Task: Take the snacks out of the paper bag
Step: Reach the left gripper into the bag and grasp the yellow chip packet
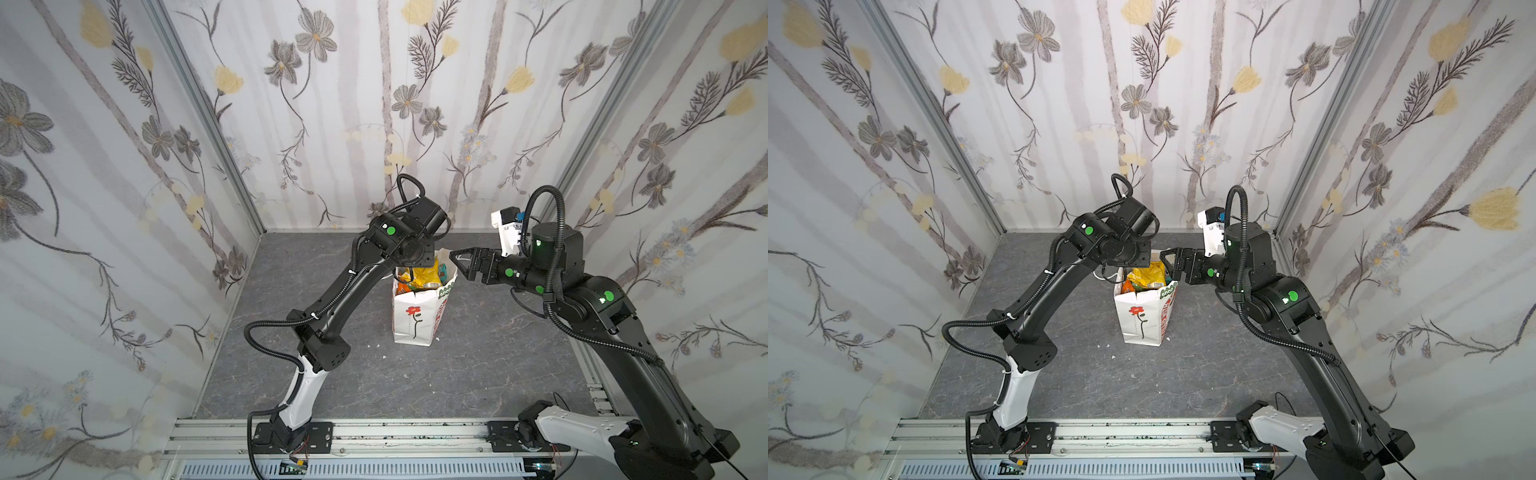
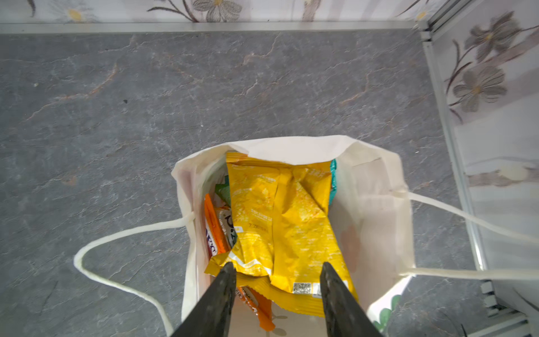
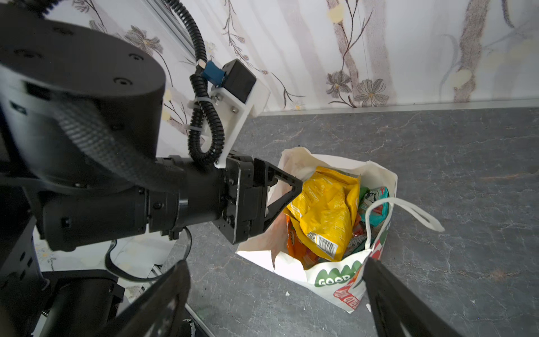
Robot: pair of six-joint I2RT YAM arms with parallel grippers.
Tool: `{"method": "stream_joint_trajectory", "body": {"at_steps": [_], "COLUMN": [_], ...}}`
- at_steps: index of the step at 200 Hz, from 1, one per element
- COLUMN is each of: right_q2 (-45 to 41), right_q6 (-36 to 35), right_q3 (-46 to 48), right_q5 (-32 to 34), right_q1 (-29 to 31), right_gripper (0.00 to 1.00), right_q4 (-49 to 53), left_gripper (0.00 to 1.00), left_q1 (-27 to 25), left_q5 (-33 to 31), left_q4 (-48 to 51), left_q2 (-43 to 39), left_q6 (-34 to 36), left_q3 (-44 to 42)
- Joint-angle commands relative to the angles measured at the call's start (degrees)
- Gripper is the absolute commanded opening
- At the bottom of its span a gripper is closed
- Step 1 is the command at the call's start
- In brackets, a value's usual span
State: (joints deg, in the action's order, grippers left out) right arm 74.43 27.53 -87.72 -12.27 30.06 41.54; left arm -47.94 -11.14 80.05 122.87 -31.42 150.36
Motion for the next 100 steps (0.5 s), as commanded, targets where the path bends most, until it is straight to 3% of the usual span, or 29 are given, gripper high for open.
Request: {"method": "stream_joint_trajectory", "body": {"at_steps": [1, 100], "right_q2": [-0.93, -4.09], "right_q6": [1.9, 4.15], "right_q3": [2.06, 5.96], "right_q5": [-0.39, 1.9], "right_q1": [0.0, -0.49], "right_gripper": [0.95, 0.99], "right_q4": [0.69, -0.04], "left_gripper": [0.49, 0.46], "left_q1": [0.13, 0.93], "left_q5": [-3.57, -0.7], "left_q4": [2.84, -2.71], "left_q2": [1.28, 5.48], "left_q6": [1.21, 1.66], "left_q3": [-1.35, -7.13]}}
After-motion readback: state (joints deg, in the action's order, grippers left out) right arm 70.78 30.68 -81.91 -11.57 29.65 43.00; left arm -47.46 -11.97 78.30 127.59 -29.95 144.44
